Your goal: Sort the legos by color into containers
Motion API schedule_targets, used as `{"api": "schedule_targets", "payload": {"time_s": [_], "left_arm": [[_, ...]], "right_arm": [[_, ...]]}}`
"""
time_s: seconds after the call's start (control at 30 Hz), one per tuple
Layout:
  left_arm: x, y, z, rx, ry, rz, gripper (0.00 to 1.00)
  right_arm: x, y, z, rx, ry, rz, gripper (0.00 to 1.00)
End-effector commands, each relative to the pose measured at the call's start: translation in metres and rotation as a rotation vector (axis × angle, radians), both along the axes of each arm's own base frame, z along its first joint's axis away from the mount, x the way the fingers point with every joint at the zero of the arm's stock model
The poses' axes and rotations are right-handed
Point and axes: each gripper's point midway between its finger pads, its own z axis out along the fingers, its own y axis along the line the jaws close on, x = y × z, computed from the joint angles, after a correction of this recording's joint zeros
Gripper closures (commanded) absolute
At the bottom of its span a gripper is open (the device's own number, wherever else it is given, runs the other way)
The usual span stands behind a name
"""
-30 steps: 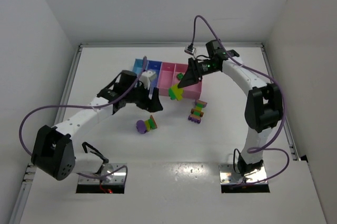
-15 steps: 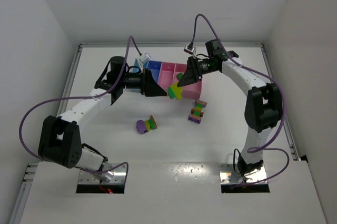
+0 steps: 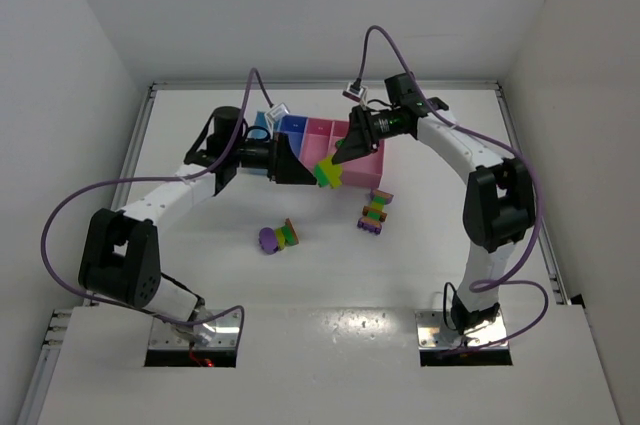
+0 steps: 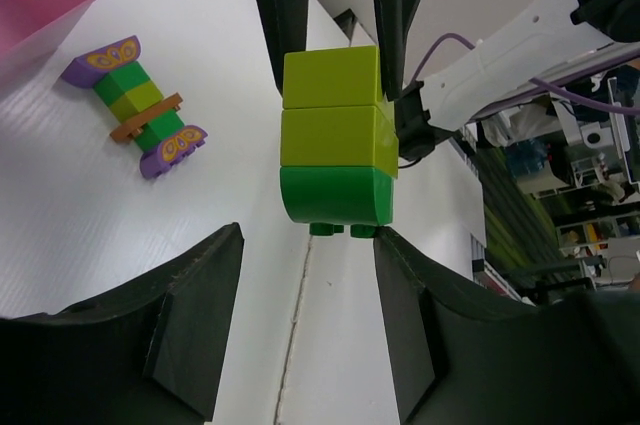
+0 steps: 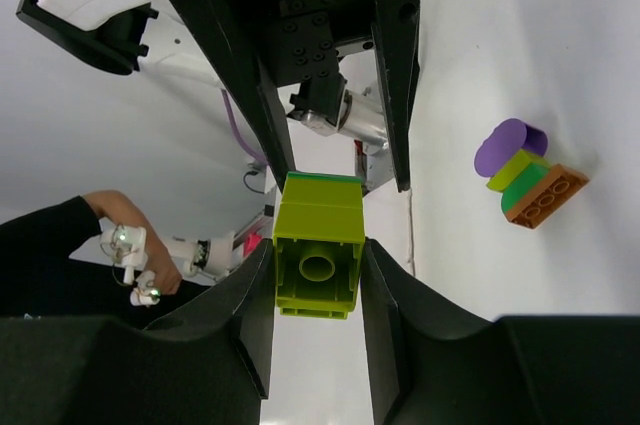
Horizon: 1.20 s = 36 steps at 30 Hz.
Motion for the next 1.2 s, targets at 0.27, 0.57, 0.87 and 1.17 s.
{"api": "schedule_targets", "payload": {"time_s": [0.27, 0.57, 0.87, 1.17], "left_arm": [[-0.005, 0.002, 0.022, -0.051, -0.116, -0.091, 0.4], [-0.001, -0.001, 0.023, -0.06, -0.067, -0.151, 0.39], [0.015, -0.006, 0.007, -0.039, 0.039, -0.147, 0.84], [0.001, 0.0, -0.005, -0.007, 0.042, -0.153, 1.0]], "right_arm": [[0.004, 0.002, 0.007, 0.059, 0.004, 0.041, 0.95], [0.004, 0.006, 0.009, 0.062, -0.004, 0.051, 0.95], [0.006, 0.01, 0.011, 0.058, -0.044, 0.049, 0.95], [0.032, -0.013, 0.009, 0.018, -0.102, -0.059, 0.96]]}}
